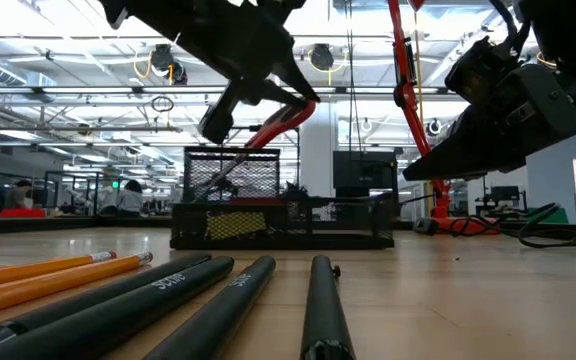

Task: Pick and place office supplies into organizer
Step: Put the red scissors into the black desk organizer

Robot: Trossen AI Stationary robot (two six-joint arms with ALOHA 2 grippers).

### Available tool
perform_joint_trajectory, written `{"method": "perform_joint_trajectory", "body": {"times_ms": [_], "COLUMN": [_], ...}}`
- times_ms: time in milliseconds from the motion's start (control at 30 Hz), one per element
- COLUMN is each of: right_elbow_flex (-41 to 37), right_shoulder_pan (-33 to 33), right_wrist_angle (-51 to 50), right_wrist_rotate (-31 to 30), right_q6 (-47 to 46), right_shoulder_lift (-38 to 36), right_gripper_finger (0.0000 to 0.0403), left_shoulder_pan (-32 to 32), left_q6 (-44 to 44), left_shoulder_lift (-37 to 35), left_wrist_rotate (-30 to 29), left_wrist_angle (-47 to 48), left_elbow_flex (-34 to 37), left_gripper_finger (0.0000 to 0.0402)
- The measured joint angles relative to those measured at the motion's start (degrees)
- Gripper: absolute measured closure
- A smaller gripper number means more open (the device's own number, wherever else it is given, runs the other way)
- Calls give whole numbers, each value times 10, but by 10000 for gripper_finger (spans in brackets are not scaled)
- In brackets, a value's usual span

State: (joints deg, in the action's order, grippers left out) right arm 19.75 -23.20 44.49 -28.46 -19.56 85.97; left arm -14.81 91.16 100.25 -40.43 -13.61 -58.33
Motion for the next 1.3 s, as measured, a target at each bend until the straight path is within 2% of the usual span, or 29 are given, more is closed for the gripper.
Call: {"method": "perform_joint_trajectory", "body": {"times_ms": [167, 400, 800, 1300], "right_elbow_flex": [0, 0, 0, 0], "right_shoulder_pan": [0, 0, 0, 0], "right_wrist_angle": [3, 3, 3, 3], "right_wrist_rotate": [0, 0, 0, 0], "right_q6": [6, 7, 7, 7], "right_shoulder_lift": [0, 0, 0, 0], "right_gripper_finger": [399, 399, 399, 399], "left_shoulder_pan": [0, -2, -3, -1], "left_q6": [-20, -37, -107, -112], "left_shoulder_lift": [0, 0, 6, 26], "left_wrist_rotate": [11, -5, -26, -40], "left_wrist_angle": [-4, -79, -41, -27], "left_elbow_flex": [2, 3, 3, 0], "left_gripper_finger": [376, 376, 376, 376]}}
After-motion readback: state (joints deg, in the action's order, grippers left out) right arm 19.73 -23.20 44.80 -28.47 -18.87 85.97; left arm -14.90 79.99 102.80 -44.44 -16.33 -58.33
